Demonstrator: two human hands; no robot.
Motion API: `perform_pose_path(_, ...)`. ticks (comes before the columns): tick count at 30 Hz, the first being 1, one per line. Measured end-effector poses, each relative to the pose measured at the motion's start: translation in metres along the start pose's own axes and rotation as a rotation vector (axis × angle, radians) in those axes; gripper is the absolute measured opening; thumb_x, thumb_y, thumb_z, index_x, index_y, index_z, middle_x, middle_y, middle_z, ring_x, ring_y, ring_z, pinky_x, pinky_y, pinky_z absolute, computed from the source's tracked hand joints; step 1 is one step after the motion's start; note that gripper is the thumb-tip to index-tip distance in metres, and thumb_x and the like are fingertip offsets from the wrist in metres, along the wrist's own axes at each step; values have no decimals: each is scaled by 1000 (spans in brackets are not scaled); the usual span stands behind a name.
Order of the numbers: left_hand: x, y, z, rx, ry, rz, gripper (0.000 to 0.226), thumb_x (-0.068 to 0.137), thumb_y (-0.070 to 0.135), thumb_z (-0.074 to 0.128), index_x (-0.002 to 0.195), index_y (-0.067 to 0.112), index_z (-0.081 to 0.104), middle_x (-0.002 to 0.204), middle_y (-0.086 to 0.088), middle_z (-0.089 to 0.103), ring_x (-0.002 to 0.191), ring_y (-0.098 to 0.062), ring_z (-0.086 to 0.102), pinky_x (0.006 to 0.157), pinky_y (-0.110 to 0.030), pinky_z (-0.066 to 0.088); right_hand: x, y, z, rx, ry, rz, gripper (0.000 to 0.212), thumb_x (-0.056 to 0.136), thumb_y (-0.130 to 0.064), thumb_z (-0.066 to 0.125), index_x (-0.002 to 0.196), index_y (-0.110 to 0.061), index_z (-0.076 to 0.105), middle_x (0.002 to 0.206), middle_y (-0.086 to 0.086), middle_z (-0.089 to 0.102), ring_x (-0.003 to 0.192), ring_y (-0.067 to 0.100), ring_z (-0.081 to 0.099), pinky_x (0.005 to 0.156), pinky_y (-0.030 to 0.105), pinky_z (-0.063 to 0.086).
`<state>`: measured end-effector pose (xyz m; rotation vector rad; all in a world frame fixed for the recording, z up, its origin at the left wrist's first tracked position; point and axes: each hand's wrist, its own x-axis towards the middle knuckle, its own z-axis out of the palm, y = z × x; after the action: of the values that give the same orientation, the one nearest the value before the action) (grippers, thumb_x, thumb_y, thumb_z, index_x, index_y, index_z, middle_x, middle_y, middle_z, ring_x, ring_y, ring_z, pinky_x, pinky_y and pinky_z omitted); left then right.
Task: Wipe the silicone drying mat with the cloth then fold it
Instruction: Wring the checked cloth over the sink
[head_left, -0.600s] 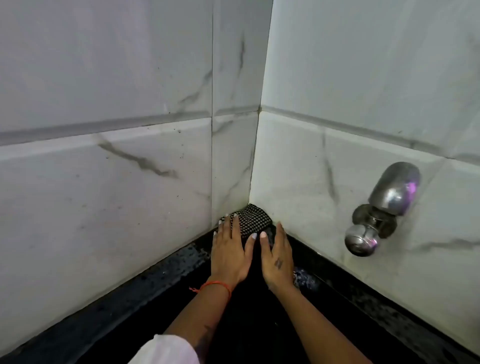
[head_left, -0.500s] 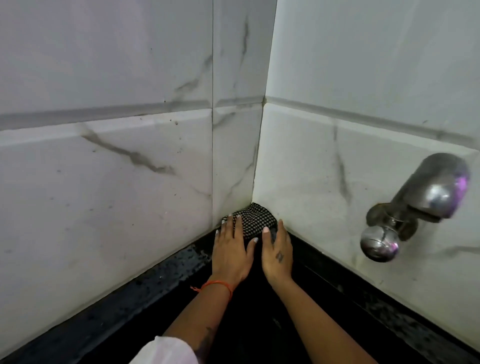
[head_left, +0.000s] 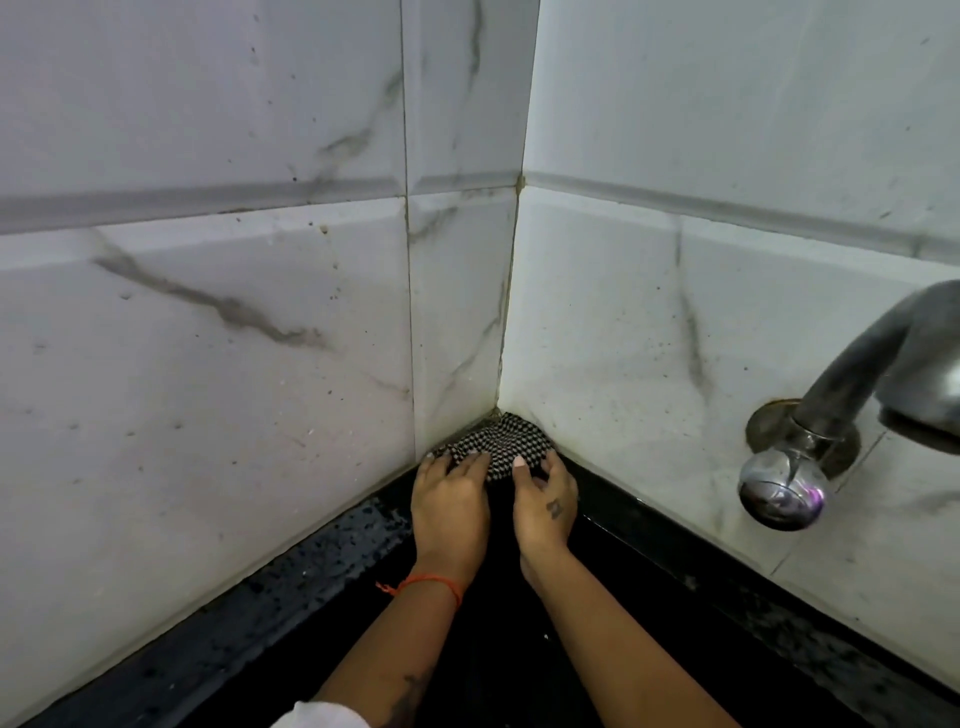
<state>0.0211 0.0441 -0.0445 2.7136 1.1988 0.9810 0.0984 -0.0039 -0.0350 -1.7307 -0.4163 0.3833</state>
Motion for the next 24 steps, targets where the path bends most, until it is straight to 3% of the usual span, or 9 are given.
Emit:
perform_pose_path(1, -5, 3, -4, -7, 20, 12, 36, 65, 9, 56, 96, 14, 73, 88, -2, 74, 80, -29, 68, 84, -43, 54, -4, 0, 1, 80, 29, 61, 61, 90, -29, 59, 143, -10, 34, 141, 10, 37, 121, 25, 48, 100, 26, 38)
perform_pose_path(3, -16, 9, -13, -26, 45, 32, 40, 71, 14, 44, 97, 17, 74, 92, 1, 74, 80, -24, 69, 88, -39, 52, -12, -2, 1, 306, 42, 219, 78, 78, -39, 71, 143, -15, 34, 142, 10, 37, 122, 27, 48, 102, 41, 43)
perform_pose_path(5, -28, 16, -21, -41, 50, 51, 45, 73, 19, 37, 98, 19, 74, 95, 3, 74, 80, -20, 69, 94, -36, 43, -18, -6, -4, 538, -1, 406, 87, 69, -42, 78, 141, -16, 36, 140, 11, 43, 119, 29, 50, 95, 46, 48)
perform_pose_path(8, -49, 26, -41, -62, 49, 73, 45, 74, 22, 38, 98, 21, 75, 95, 6, 74, 78, -17, 68, 94, -32, 34, -33, -21, -26, 753, -119, 561, 58, 80, -16, 72, 131, -2, 47, 125, 21, 56, 92, 28, 60, 63, 34, 51)
perform_pose_path(11, -74, 35, -63, -78, 26, 116, 43, 73, 25, 40, 98, 22, 75, 94, 9, 74, 80, -14, 67, 98, -33, 31, -56, -24, -47, 772, -191, 575, 42, 83, -6, 64, 123, 2, 54, 118, 24, 60, 85, 30, 62, 54, 30, 51)
perform_pose_path(15, -115, 47, -100, -169, -9, 171, 39, 73, 41, 53, 101, 23, 74, 102, 9, 72, 83, -8, 67, 100, -41, 32, -95, -27, -84, 768, -207, 522, 38, 85, 1, 59, 122, -3, 55, 113, 26, 61, 93, 37, 63, 67, 38, 55)
perform_pose_path(17, -135, 57, -124, -247, 11, 162, 35, 78, 50, 54, 96, 28, 75, 99, 14, 72, 80, -1, 66, 97, -37, 33, -123, -29, -108, 759, -240, 500, 37, 85, 5, 56, 121, -2, 55, 112, 28, 61, 94, 40, 61, 75, 44, 54)
perform_pose_path(21, -165, 84, -178, -362, -24, -65, 35, 84, 56, 42, 78, 36, 70, 80, 22, 69, 74, 0, 63, 83, -28, 27, -187, -39, -156, 752, -293, 498, 38, 84, 8, 53, 122, 1, 54, 109, 27, 62, 87, 35, 63, 62, 37, 57)
perform_pose_path(24, -182, 105, -211, -328, -176, -270, 54, 81, 68, 32, 109, 37, 64, 111, 17, 64, 105, -12, 55, 92, -33, 31, -233, -44, -192, 758, -322, 503, 39, 84, 8, 54, 121, -3, 55, 111, 23, 64, 89, 35, 64, 64, 39, 57)
